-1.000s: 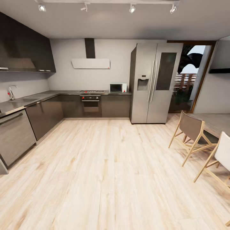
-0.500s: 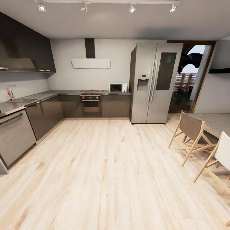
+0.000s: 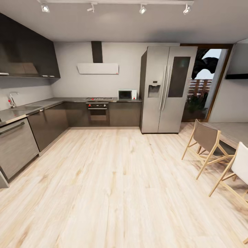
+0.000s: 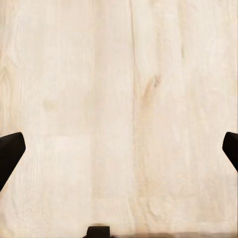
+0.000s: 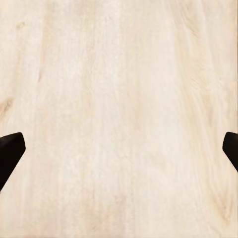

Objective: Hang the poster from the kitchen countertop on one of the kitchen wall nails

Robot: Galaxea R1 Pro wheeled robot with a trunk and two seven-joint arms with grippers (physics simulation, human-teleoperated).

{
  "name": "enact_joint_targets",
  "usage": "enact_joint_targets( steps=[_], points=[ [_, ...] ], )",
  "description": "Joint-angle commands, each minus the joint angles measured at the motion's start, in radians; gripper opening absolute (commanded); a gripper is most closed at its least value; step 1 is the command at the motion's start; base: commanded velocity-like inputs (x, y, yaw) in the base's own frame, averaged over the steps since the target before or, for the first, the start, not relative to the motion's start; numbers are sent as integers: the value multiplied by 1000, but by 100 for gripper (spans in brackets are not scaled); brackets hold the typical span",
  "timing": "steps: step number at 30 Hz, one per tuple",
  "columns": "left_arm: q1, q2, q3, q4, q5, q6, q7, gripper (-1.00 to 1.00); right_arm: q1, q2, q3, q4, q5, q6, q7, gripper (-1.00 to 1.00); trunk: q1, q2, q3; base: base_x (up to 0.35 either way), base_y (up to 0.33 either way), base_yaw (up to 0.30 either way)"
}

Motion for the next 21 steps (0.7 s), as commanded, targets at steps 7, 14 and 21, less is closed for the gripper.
enact_joint_targets(
  steps=[7,14,21],
  points=[
    [0,31,4,13,2,-1,-1,100,9,-7,4,-10,2,-7,-1,100,0,0,-1,0,0,58],
    [0,32,5,16,2,-1,1,100,10,-7,4,-10,2,-9,-7,100,0,0,-1,0,0,283],
    [0,32,5,16,3,-1,1,100,10,-6,4,-10,2,-9,-8,100,0,0,-1,0,0,293]
  ],
)
